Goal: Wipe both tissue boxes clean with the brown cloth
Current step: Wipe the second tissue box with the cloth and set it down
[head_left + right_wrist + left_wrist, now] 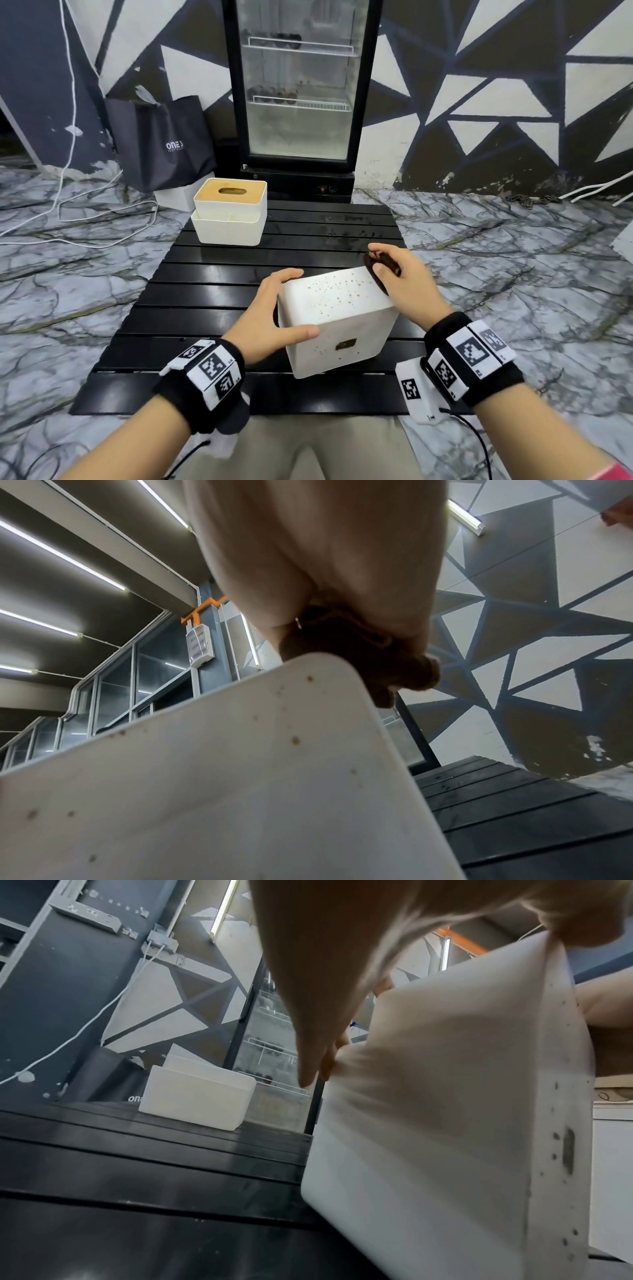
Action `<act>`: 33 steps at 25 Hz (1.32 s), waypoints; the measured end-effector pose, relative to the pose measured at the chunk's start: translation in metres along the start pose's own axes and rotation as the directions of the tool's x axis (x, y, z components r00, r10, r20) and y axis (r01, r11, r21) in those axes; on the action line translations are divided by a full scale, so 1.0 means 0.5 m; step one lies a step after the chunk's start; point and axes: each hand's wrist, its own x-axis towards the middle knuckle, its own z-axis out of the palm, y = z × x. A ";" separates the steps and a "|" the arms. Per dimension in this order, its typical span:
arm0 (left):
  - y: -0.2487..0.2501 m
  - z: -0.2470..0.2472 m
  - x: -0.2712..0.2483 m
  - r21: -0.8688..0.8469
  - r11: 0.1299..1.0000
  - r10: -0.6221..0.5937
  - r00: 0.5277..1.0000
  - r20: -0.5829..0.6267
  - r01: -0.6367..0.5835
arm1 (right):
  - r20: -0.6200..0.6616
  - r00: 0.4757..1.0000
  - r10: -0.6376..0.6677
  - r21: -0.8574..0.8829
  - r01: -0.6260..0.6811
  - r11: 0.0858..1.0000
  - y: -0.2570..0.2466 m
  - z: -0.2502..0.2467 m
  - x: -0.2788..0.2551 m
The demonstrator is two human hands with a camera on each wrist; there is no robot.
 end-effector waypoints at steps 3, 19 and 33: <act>0.004 0.008 0.004 -0.013 1.000 -0.007 1.000 -0.024 0.007 | -0.022 0.999 -0.026 -0.024 0.025 0.999 0.003 0.012 -0.011; -0.001 0.013 0.002 -0.047 0.999 -0.001 1.000 -0.017 0.000 | -0.060 0.988 -0.144 -0.100 0.137 0.985 0.026 0.026 -0.060; -0.002 0.013 0.003 -0.028 0.999 0.022 1.000 -0.019 -0.022 | 0.077 0.953 -0.294 -0.437 0.297 0.849 -0.004 0.033 -0.069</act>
